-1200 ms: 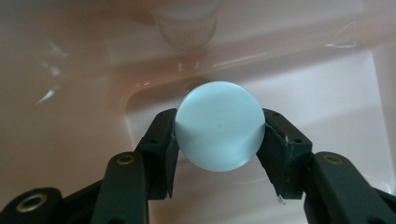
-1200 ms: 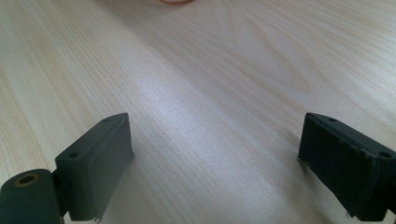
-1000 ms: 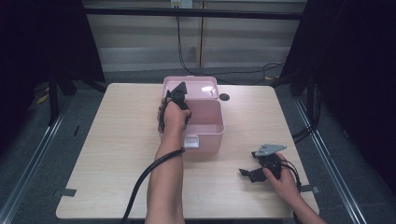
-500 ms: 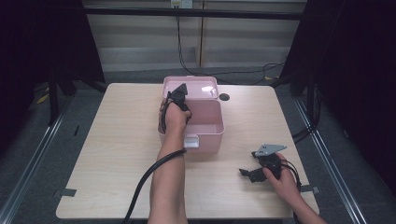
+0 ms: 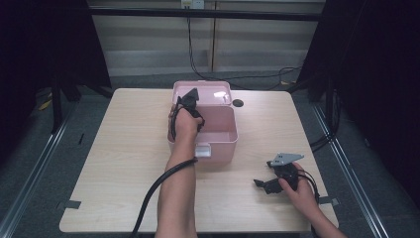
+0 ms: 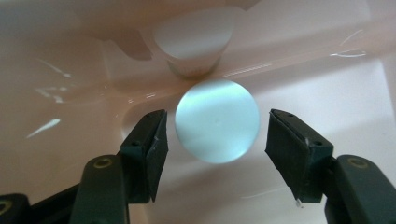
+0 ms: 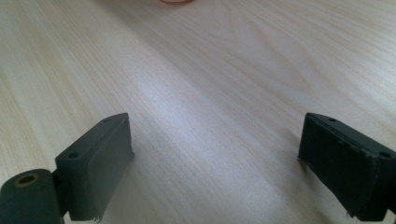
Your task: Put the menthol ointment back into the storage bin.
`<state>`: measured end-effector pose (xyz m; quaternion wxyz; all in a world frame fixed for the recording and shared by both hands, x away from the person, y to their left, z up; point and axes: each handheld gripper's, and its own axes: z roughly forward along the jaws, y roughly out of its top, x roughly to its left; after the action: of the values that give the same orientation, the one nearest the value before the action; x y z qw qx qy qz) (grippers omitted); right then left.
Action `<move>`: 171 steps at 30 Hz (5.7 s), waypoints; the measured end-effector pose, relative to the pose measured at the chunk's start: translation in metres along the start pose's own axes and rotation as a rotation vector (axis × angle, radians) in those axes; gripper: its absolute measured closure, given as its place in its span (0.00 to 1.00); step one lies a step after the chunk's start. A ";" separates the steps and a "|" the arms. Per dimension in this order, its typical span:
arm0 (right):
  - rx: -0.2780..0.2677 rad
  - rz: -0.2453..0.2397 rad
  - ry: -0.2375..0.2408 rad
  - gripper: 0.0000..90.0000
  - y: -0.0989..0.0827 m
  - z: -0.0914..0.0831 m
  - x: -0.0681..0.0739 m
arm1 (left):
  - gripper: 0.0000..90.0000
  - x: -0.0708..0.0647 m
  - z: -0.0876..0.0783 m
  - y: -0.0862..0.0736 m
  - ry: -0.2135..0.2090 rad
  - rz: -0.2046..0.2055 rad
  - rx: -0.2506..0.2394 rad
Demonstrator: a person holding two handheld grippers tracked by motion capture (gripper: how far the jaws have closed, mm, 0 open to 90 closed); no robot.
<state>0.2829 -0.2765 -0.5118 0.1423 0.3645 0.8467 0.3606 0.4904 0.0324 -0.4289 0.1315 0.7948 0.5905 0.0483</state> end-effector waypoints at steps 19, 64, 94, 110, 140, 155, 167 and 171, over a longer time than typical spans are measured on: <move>0.000 -0.001 -0.001 0.10 0.000 0.000 0.000 | 0.36 -0.004 -0.045 -0.002 -0.067 0.037 -0.012; 0.001 0.002 0.000 0.10 0.000 0.000 0.000 | 0.33 0.022 -0.125 -0.045 -0.194 0.199 0.003; 0.000 0.002 0.000 0.10 0.000 0.000 0.000 | 0.33 0.057 -0.139 -0.097 -0.230 0.249 0.006; -0.002 0.002 -0.001 0.10 0.000 0.000 0.000 | 0.33 0.085 -0.125 -0.127 -0.251 0.229 -0.015; 0.000 0.001 0.003 0.10 0.000 0.000 0.000 | 0.30 0.106 -0.056 -0.168 -0.311 0.245 -0.041; 0.001 0.001 0.002 0.10 0.000 0.000 0.000 | 0.29 0.106 -0.027 -0.185 -0.295 0.266 -0.099; 0.000 0.003 0.002 0.10 0.000 0.000 0.000 | 0.27 0.110 -0.012 -0.198 -0.268 0.294 -0.192; 0.000 0.003 0.002 0.10 0.000 0.000 0.000 | 0.26 0.112 -0.009 -0.201 -0.257 0.303 -0.216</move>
<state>0.2827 -0.2763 -0.5120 0.1409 0.3653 0.8463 0.3613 0.3356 0.1943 -0.4829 0.2812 0.8554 0.4340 0.0291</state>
